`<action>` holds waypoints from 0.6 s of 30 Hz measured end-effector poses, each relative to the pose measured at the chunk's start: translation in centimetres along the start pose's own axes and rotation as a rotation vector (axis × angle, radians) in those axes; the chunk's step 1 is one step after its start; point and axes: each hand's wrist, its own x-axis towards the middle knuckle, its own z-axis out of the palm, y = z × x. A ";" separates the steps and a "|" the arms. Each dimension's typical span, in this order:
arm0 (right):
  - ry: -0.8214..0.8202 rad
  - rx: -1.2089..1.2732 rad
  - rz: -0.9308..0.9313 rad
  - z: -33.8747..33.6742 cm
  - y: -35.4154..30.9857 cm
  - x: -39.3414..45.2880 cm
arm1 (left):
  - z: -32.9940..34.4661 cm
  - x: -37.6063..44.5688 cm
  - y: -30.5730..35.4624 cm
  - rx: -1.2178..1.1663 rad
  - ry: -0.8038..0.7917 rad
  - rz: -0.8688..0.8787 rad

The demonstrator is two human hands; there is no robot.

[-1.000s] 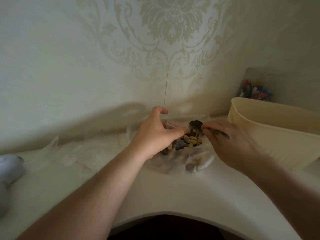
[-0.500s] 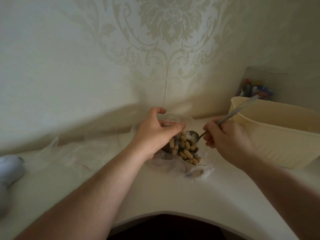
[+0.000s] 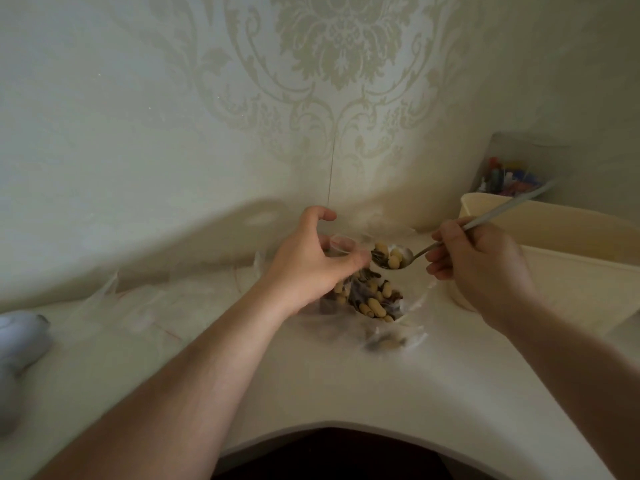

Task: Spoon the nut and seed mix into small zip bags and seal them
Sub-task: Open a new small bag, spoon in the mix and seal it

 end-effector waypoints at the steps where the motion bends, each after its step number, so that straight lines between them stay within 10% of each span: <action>1: -0.001 0.018 -0.005 -0.2 -0.3 0.0 | -0.1 0.0 0.0 0.072 -0.019 0.050; 18: -0.085 -0.376 -0.652 -1.4 -5.9 -1.3 | 2.0 -0.2 -1.2 0.109 0.075 0.104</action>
